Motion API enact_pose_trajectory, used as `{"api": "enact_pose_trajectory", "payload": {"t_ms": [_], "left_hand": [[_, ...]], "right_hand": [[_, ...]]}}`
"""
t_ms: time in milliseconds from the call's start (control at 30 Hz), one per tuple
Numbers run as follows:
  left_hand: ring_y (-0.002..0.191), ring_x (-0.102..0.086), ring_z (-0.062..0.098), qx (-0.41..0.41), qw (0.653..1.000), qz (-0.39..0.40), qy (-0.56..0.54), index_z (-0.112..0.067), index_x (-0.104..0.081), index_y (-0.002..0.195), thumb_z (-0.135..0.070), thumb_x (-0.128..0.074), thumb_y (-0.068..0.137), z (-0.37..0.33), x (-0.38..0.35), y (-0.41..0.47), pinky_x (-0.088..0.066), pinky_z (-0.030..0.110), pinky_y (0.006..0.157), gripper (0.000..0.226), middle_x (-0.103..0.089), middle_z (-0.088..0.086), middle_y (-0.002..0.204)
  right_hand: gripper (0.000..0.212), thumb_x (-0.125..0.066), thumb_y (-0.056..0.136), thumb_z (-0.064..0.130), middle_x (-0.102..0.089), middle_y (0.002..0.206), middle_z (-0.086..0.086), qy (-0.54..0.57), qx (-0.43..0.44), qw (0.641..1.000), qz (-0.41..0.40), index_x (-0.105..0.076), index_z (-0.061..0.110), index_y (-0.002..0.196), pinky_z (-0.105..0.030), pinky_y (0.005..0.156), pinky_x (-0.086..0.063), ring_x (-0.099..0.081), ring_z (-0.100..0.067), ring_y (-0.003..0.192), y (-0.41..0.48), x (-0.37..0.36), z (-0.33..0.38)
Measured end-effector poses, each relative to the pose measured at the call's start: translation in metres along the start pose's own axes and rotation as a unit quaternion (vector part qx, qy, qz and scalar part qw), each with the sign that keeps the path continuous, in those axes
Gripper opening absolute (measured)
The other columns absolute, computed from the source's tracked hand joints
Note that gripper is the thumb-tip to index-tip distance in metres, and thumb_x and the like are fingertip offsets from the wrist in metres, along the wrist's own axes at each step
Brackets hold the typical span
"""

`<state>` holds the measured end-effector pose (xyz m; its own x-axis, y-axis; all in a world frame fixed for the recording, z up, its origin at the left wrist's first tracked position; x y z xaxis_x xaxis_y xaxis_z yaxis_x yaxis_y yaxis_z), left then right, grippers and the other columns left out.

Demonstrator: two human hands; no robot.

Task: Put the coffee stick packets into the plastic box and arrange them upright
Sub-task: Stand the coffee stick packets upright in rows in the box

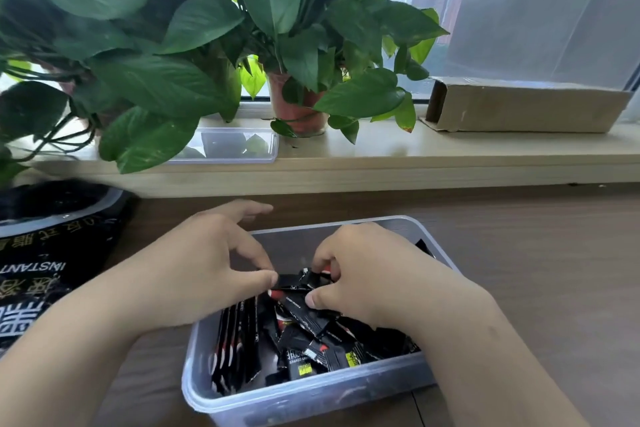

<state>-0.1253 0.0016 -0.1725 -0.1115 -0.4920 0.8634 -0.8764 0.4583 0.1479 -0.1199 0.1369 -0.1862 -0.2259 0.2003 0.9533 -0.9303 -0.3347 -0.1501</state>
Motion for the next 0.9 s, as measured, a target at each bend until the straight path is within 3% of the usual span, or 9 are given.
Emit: {"api": "enact_pose_trajectory", "payload": {"t_ms": [67, 167, 267, 400, 500, 600, 733, 900], "left_hand": [[0.136, -0.031, -0.013, 0.033, 0.999, 0.014, -0.006, -0.06, -0.072, 0.073, -0.047, -0.072, 0.081, 0.004, -0.003, -0.002, -0.023, 0.012, 0.11, 0.015, -0.032, -0.022, 0.155], [0.135, -0.018, -0.019, 0.069, 0.997, 0.044, 0.003, -0.065, -0.069, 0.077, -0.049, -0.067, 0.083, 0.01, -0.008, -0.005, -0.012, -0.001, 0.099, 0.017, -0.02, -0.022, 0.16], [0.126, -0.021, -0.027, 0.086, 0.993, 0.083, 0.023, -0.057, -0.074, 0.079, -0.045, -0.066, 0.083, 0.012, -0.014, -0.007, -0.013, -0.012, 0.087, 0.014, -0.024, -0.028, 0.153], [0.103, -0.046, -0.023, 0.102, 0.99, 0.086, 0.052, -0.04, -0.078, 0.077, -0.045, -0.065, 0.081, 0.021, -0.014, -0.008, -0.039, 0.006, 0.091, 0.014, -0.032, -0.04, 0.123], [0.1, -0.05, -0.014, 0.123, 0.988, 0.062, 0.065, -0.028, -0.077, 0.074, -0.046, -0.06, 0.079, 0.026, -0.01, -0.006, -0.045, 0.02, 0.092, 0.025, -0.042, -0.028, 0.116], [0.09, -0.057, 0.0, 0.132, 0.987, 0.053, 0.068, -0.018, -0.073, 0.067, -0.051, -0.047, 0.067, 0.024, -0.007, -0.006, -0.049, 0.029, 0.085, 0.042, -0.051, -0.013, 0.107], [0.095, -0.058, 0.001, 0.13, 0.988, 0.055, 0.062, -0.024, -0.075, 0.064, -0.051, -0.043, 0.065, 0.02, -0.005, -0.008, -0.049, 0.03, 0.087, 0.041, -0.052, -0.011, 0.101], [0.093, -0.058, 0.001, 0.131, 0.989, 0.051, 0.055, -0.029, -0.075, 0.062, -0.049, -0.042, 0.066, 0.019, -0.003, -0.007, -0.049, 0.032, 0.087, 0.038, -0.054, -0.01, 0.1]], "right_hand": [[0.039, -0.07, 0.086, 0.049, -0.067, 0.112, 0.008, -0.003, 0.003, 1.0, 0.003, -0.066, 0.031, 0.12, -0.031, 0.084, -0.054, -0.061, -0.016, 0.103, 0.001, 0.0, 0.001], [0.051, -0.066, 0.09, 0.044, -0.058, 0.13, 0.007, -0.021, 0.032, 0.999, 0.015, -0.052, 0.037, 0.139, -0.035, 0.096, -0.049, -0.053, -0.018, 0.122, 0.001, -0.001, 0.005], [0.051, -0.06, 0.096, 0.04, -0.047, 0.13, 0.006, -0.035, 0.059, 0.997, 0.043, -0.044, 0.045, 0.143, -0.035, 0.096, -0.045, -0.05, -0.021, 0.123, 0.003, -0.007, 0.009], [0.038, -0.058, 0.096, 0.041, -0.04, 0.108, 0.01, -0.035, 0.081, 0.995, 0.042, -0.057, 0.046, 0.133, -0.029, 0.09, -0.043, -0.051, -0.016, 0.112, 0.006, -0.009, 0.013], [0.029, -0.062, 0.093, 0.042, -0.046, 0.1, 0.016, -0.011, 0.088, 0.996, 0.013, -0.065, 0.042, 0.122, -0.024, 0.08, -0.039, -0.048, -0.009, 0.097, 0.007, -0.004, 0.011], [0.026, -0.063, 0.092, 0.042, -0.056, 0.099, 0.017, -0.004, 0.086, 0.996, -0.004, -0.068, 0.039, 0.117, -0.023, 0.077, -0.043, -0.055, -0.008, 0.095, 0.007, -0.001, 0.01], [0.027, -0.062, 0.091, 0.048, -0.052, 0.106, 0.017, -0.001, 0.099, 0.994, -0.041, -0.067, 0.036, 0.115, -0.024, 0.083, -0.044, -0.05, -0.003, 0.091, -0.001, 0.01, 0.014], [0.05, -0.068, 0.069, 0.072, -0.054, 0.094, 0.014, -0.038, 0.087, 0.995, -0.034, -0.066, 0.03, 0.095, -0.026, 0.07, -0.044, -0.048, -0.004, 0.087, -0.012, 0.001, 0.033]]}}
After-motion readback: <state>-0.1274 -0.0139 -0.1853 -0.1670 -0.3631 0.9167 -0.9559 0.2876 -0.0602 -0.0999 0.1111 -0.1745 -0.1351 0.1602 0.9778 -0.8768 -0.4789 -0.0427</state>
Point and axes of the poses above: each hand's wrist, its own y-axis towards the middle knuckle, its own x-axis out of the back of the hand, z = x × y, the point moved 9 cm from there along y, towards the middle knuckle
